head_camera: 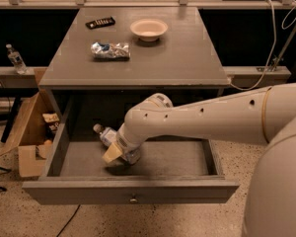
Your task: Pick blue plastic bottle from top drawer and place on counter
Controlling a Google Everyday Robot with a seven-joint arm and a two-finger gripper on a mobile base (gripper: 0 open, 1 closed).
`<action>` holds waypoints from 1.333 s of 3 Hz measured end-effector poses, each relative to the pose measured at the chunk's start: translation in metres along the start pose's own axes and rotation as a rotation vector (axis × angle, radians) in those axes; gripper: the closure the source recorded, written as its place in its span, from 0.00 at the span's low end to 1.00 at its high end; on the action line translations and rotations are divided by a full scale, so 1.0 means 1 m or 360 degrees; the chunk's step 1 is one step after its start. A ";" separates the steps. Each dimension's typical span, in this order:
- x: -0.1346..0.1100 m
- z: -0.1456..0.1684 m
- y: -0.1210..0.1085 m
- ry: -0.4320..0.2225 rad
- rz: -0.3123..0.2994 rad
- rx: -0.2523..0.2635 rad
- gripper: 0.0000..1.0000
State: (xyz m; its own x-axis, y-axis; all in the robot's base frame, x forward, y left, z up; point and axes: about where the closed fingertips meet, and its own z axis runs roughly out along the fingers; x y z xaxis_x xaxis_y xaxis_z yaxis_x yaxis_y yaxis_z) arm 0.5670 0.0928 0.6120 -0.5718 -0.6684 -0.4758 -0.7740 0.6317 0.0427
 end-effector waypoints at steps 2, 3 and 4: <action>0.006 0.005 -0.003 0.0009 0.0012 0.0002 0.70; 0.019 -0.019 -0.018 -0.0060 -0.0059 -0.0024 1.00; 0.019 -0.020 -0.018 -0.0060 -0.0056 -0.0025 1.00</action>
Offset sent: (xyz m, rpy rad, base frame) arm -0.0040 -0.0695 0.0402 0.0997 -0.0664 -0.0369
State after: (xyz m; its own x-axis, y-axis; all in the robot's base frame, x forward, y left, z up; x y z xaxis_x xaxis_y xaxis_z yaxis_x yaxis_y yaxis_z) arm 0.5646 0.0606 0.6202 -0.5335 -0.6748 -0.5100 -0.7980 0.6014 0.0389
